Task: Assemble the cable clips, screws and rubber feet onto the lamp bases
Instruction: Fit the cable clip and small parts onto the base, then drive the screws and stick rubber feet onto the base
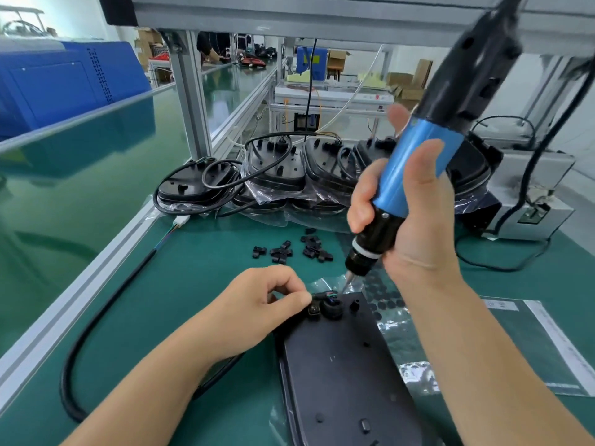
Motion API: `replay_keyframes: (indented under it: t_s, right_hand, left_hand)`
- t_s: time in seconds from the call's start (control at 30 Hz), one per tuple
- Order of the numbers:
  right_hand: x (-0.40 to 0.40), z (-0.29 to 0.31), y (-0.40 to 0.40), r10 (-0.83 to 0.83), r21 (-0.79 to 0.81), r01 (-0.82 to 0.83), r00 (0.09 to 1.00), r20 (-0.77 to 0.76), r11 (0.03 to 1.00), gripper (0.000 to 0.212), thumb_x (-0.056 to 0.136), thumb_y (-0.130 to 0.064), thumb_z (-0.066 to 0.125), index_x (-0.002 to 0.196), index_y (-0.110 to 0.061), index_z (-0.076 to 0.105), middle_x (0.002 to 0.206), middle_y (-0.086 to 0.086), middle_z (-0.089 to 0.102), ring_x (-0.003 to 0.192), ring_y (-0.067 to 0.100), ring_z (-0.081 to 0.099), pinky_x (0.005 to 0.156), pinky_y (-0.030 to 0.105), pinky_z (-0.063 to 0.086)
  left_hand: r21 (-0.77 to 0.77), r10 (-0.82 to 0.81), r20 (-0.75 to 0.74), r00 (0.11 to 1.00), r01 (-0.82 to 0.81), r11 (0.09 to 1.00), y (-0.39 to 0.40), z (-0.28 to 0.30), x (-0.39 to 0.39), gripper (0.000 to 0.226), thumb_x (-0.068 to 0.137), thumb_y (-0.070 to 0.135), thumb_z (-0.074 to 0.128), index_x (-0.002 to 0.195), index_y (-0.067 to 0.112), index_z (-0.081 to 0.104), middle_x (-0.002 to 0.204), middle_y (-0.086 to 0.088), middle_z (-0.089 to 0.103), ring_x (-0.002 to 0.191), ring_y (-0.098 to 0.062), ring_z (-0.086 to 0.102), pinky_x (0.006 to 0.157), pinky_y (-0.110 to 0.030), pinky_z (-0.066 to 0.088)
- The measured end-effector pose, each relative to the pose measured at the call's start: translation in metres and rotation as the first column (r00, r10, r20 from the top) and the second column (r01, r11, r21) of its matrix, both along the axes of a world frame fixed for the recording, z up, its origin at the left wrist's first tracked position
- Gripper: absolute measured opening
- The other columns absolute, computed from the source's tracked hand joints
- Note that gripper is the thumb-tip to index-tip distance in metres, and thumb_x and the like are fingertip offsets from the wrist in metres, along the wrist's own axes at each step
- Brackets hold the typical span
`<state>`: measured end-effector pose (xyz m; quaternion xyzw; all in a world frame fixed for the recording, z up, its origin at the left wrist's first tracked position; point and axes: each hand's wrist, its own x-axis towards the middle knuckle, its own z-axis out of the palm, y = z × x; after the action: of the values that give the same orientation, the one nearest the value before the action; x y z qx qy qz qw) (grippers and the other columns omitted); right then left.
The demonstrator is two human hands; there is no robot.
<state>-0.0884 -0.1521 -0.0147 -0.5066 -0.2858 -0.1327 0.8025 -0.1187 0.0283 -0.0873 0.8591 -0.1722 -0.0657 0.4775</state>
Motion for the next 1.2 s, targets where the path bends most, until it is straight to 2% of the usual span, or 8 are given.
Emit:
replay_keyframes:
  t_s: [0.2, 0.33, 0.43, 0.6, 0.83, 0.97, 1.1, 1.2]
  right_hand:
    - [0.000, -0.002, -0.087, -0.338, 0.015, 0.343, 0.931, -0.134, 0.939, 0.063, 0.065, -0.066, 0.073, 0.113, -0.028, 0.058, 0.061, -0.001, 0.055, 0.043, 0.015, 0.047, 0.047, 0.023, 0.041]
    - [-0.002, -0.014, -0.129, -0.487, -0.013, 0.499, 0.838, -0.246, 0.866, 0.053, 0.067, -0.064, 0.074, 0.095, -0.024, 0.052, 0.060, 0.001, 0.055, 0.043, 0.017, 0.047, 0.048, 0.026, 0.042]
    - [-0.002, -0.024, -0.152, -0.538, -0.053, 0.548, 0.793, -0.287, 0.835, 0.052, 0.076, -0.059, 0.072, 0.092, -0.016, 0.047, 0.059, 0.001, 0.055, 0.042, 0.018, 0.047, 0.045, 0.025, 0.043]
    - [-0.002, -0.038, -0.181, -0.611, -0.147, 0.597, 0.734, -0.295, 0.788, 0.041, 0.082, -0.056, 0.067, 0.094, -0.020, 0.052, 0.060, 0.001, 0.057, 0.043, 0.017, 0.050, 0.044, 0.025, 0.046]
    - [0.006, -0.059, -0.204, -0.693, -0.266, 0.642, 0.627, -0.356, 0.719, 0.025, 0.093, -0.051, 0.054, 0.102, -0.028, 0.053, 0.075, 0.005, 0.064, 0.057, 0.019, 0.066, 0.055, 0.031, 0.057]
    - [0.009, -0.073, -0.211, -0.848, -0.528, 0.666, 0.451, -0.278, 0.527, 0.043, 0.094, -0.044, 0.051, 0.133, -0.025, 0.047, 0.112, -0.002, 0.061, 0.097, 0.018, 0.062, 0.087, 0.039, 0.049]
    - [0.007, -0.079, -0.210, -0.934, -0.700, 0.636, 0.333, -0.130, 0.325, 0.064, 0.095, -0.046, 0.049, 0.150, -0.019, 0.029, 0.092, -0.007, 0.056, 0.095, 0.020, 0.054, 0.080, 0.033, 0.036]
    - [0.004, -0.075, -0.200, -0.983, -0.751, 0.656, 0.172, 0.061, 0.068, 0.061, 0.093, -0.044, 0.054, 0.143, -0.012, 0.039, 0.113, 0.011, 0.054, 0.104, 0.026, 0.049, 0.079, 0.032, 0.034]
  left_hand:
    - [0.070, 0.098, 0.101, 0.990, -0.105, 0.992, -0.003, 0.017, 0.002, 0.012, 0.083, 0.034, 0.071, 0.094, 0.034, 0.068, 0.090, 0.024, 0.069, 0.084, 0.006, 0.064, 0.075, -0.004, 0.044]
    - [0.151, 0.013, 0.223, 0.975, -0.048, 0.987, -0.047, 0.036, 0.010, 0.012, 0.084, 0.038, 0.069, 0.094, 0.033, 0.071, 0.084, 0.026, 0.069, 0.086, 0.014, 0.060, 0.072, 0.002, 0.038]
    - [0.374, -0.164, 0.212, 0.963, 0.075, 0.924, -0.096, 0.040, 0.017, 0.034, 0.084, 0.051, 0.064, 0.111, 0.031, 0.066, 0.108, 0.020, 0.066, 0.102, 0.008, 0.057, 0.086, -0.008, 0.042]
    - [0.804, -0.244, -0.013, 0.970, 0.155, 0.574, -0.149, 0.027, 0.036, 0.092, 0.074, 0.069, 0.064, 0.143, 0.014, 0.037, 0.141, -0.005, 0.047, 0.128, -0.025, 0.046, 0.103, -0.041, 0.042]
    - [0.820, -0.175, -0.041, 0.984, 0.133, 0.557, -0.156, 0.019, 0.050, 0.100, 0.067, 0.066, 0.073, 0.145, 0.014, 0.039, 0.145, -0.004, 0.045, 0.131, -0.026, 0.043, 0.104, -0.038, 0.041]
    - [0.797, -0.216, -0.030, 0.976, 0.154, 0.584, -0.147, 0.019, 0.055, 0.100, 0.070, 0.063, 0.073, 0.150, 0.021, 0.031, 0.153, 0.001, 0.034, 0.140, -0.024, 0.033, 0.112, -0.039, 0.033]
    - [0.790, -0.247, -0.087, 0.965, 0.218, 0.572, -0.135, 0.019, 0.058, 0.111, 0.063, 0.065, 0.076, 0.152, 0.022, 0.027, 0.156, 0.004, 0.027, 0.144, -0.020, 0.027, 0.115, -0.039, 0.029]
    - [0.784, -0.236, -0.047, 0.971, 0.183, 0.593, -0.133, 0.016, 0.057, 0.109, 0.061, 0.064, 0.078, 0.149, 0.020, 0.032, 0.153, 0.003, 0.031, 0.141, -0.020, 0.031, 0.113, -0.037, 0.032]
